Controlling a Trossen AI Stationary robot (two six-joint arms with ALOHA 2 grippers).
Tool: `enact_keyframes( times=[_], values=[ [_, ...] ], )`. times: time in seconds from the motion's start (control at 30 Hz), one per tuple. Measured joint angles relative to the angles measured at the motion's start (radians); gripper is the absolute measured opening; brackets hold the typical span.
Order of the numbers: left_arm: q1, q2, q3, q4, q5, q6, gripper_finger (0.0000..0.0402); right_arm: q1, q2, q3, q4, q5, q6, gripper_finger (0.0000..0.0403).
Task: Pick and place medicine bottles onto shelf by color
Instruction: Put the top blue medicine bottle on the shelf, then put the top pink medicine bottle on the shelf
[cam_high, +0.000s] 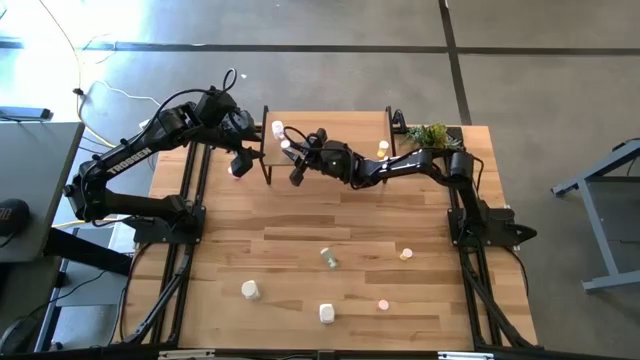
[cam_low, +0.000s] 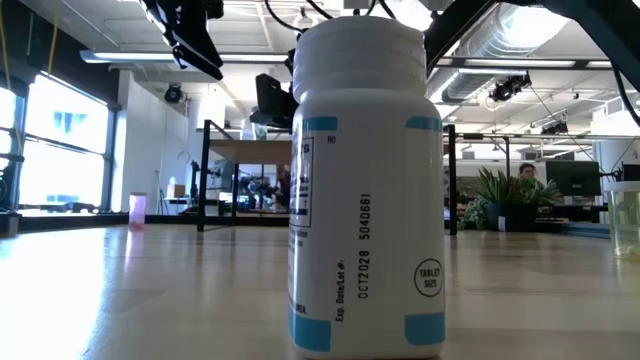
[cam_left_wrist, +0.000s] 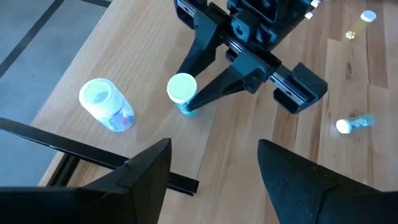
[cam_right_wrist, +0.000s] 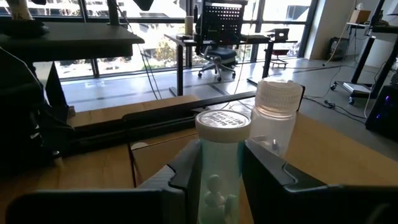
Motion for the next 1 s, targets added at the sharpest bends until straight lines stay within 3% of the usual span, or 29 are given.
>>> enact_keyframes(
  times=[0.6,0.83,1.0],
  values=[
    [0.0,0.0,0.0,0.0,-0.008,0.015,0.0229,0.006,-0.025,0.0,-0.01,0.036,0.026,0.0185],
    [0.001,0.0,0.0,-0.014,-0.127,-0.043,0.023,0.012,-0.076,0.0,-0.036,0.036,0.028,0.019],
    [0.002,0.0,0.0,-0.111,-0.228,-0.109,0.023,0.023,-0.126,0.0,-0.064,0.038,0.027,0.019]
  ],
)
